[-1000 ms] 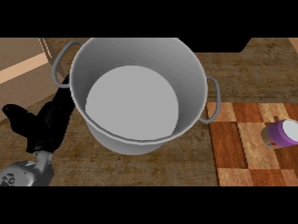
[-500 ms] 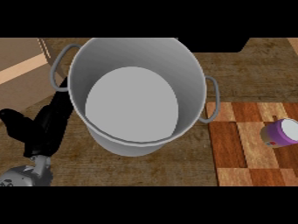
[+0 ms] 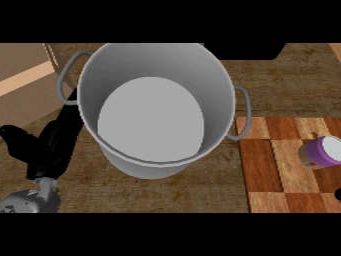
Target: Pick the can from the cutting board and place it in the pot
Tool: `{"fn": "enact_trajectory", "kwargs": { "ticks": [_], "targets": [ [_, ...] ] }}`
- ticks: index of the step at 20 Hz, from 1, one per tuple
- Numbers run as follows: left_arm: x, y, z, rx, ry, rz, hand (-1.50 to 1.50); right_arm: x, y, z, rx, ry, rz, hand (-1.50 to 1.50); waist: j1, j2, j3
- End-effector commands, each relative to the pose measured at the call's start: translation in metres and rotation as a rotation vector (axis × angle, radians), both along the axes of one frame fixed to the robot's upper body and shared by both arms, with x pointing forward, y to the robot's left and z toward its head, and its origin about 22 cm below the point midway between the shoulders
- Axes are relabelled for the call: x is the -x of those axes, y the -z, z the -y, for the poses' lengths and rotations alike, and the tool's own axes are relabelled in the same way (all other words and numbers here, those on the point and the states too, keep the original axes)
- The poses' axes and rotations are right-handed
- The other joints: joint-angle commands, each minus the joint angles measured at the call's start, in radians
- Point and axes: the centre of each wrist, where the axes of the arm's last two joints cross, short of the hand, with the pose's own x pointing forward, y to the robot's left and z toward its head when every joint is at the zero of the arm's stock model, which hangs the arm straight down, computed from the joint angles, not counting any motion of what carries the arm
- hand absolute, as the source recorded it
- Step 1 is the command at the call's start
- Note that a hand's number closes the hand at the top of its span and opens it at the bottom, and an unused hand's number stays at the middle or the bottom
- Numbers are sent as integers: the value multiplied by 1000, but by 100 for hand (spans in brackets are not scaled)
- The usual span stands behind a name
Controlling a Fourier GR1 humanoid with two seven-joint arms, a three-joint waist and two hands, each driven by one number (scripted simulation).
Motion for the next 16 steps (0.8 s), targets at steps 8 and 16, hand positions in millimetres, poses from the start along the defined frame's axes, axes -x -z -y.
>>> {"fn": "enact_trajectory", "kwargs": {
  "ticks": [8,16],
  "targets": [
    [3,6,7,-6,17,-8,0,-33,55,9,67,41,-105,-150,2,1,1],
    [-2,12,-13,11,7,2,0,-32,69,4,116,39,-186,-150,-3,0,0]
  ]
}}
